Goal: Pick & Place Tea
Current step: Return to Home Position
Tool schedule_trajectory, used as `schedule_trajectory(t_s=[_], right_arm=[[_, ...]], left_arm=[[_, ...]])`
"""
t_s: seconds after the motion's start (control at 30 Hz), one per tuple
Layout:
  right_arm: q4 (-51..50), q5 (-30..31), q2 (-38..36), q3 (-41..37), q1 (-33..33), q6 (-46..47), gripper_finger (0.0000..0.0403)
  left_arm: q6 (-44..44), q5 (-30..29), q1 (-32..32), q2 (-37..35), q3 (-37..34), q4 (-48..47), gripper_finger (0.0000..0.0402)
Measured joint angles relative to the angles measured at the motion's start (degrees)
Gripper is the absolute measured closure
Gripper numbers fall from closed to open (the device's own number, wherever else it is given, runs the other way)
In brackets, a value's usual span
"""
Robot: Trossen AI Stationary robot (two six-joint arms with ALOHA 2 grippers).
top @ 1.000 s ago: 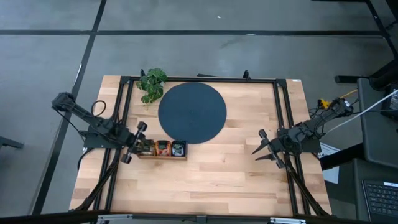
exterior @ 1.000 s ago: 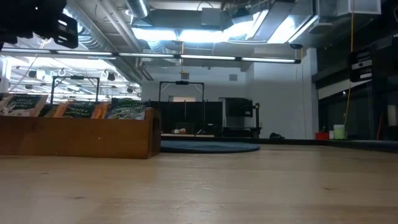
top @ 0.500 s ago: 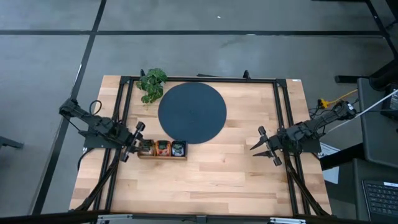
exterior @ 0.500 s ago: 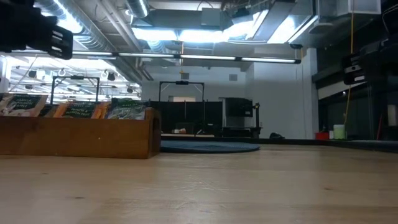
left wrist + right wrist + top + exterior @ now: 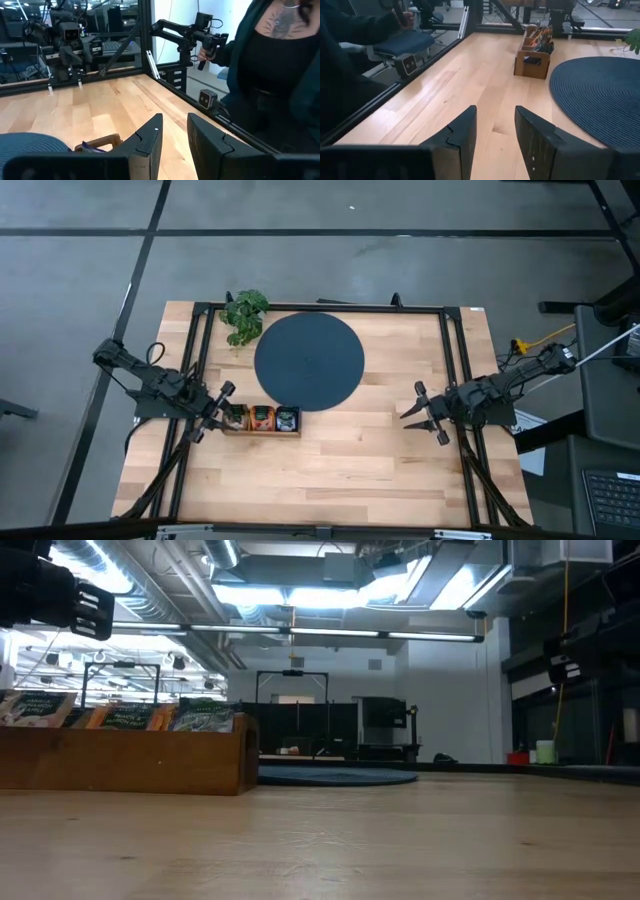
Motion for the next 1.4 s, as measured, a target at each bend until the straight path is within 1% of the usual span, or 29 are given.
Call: schedule_trajectory(t_s=[0.2,1.0,1.4], right_arm=[[0.0,0.0,1.27,0.0,0.0,-0.18,0.0267],[0.04,0.0,1.21,0.0,0.0,-0.34,0.0267],[0.04,0.0,1.21,-0.02,0.0,-0.34,0.0267]], left_arm=[[0.0,0.02,-0.01,-0.02,0.0,0.0,0.0315],[0.04,0.04,-0.01,-0.02,0.0,0.02,0.0311],[0.04,0.07,-0.01,-0.02,0.0,0.02,0.0315]])
